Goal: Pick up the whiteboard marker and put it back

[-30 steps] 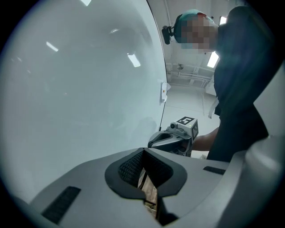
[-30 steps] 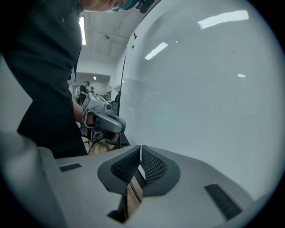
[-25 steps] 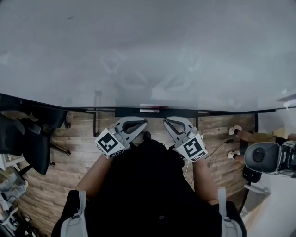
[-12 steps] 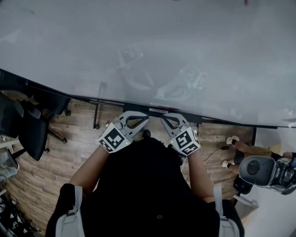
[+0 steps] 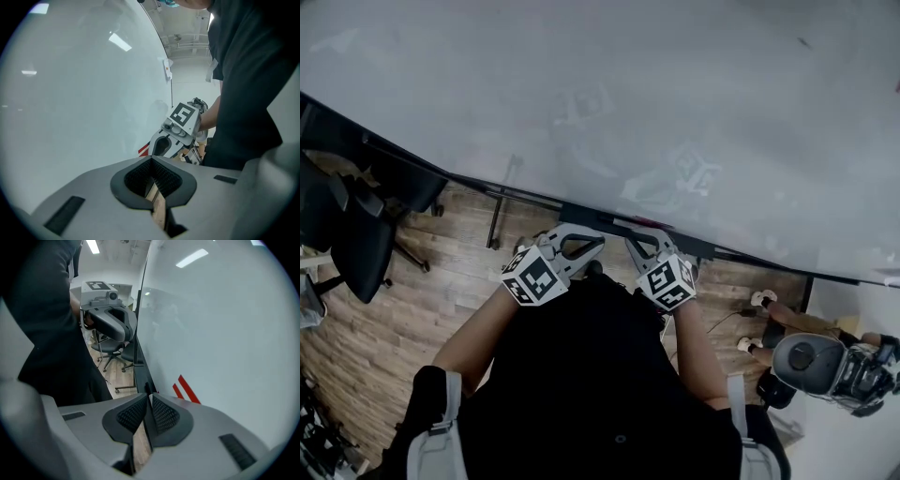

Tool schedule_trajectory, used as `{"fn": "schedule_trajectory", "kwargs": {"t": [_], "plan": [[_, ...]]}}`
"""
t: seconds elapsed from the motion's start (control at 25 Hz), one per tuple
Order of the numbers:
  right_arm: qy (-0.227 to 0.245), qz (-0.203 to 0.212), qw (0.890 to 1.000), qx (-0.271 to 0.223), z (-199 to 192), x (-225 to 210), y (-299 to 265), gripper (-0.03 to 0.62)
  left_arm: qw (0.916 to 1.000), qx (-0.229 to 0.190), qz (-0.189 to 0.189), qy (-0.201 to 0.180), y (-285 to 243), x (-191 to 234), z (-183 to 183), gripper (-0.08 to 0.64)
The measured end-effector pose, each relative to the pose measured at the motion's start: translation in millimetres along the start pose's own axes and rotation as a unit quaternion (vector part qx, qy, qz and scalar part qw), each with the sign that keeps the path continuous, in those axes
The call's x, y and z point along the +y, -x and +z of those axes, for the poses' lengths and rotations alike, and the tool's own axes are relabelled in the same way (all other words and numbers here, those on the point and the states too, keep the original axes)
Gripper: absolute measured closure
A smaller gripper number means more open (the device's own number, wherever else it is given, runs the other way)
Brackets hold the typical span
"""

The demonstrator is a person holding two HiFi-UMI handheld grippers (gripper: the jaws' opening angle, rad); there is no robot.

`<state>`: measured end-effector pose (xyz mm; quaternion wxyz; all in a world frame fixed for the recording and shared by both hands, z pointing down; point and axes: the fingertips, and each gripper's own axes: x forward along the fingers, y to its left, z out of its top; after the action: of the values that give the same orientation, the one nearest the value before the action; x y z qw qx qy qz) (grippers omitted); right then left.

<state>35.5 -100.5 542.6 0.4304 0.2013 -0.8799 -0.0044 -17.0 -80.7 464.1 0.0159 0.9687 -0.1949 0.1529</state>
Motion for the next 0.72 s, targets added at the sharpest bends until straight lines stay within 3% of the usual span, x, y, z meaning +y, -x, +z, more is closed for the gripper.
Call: {"fn": "schedule_trajectory", "kwargs": {"t": [0.56,0.68,0.72], "plan": [[-0.014,-0.005,1.000,0.025,-15.8,3.5,-24.5,0.566,1.0000,0.004,0.001,0.005,15.3,2.2,-11.9,0.548],[-0.021,-0.005,0.999,0.026,-16.8,3.9,-27.7,0.488,1.0000,0.004,-0.002,0.005,16.4,1.3,-12.0,0.548],[-0.021,-0.006,0.999,0.026,-16.8,3.5,-28.6,0.488,1.0000,0.005,-0.003,0.004,16.6,1.3,-12.1,0.548]]}}
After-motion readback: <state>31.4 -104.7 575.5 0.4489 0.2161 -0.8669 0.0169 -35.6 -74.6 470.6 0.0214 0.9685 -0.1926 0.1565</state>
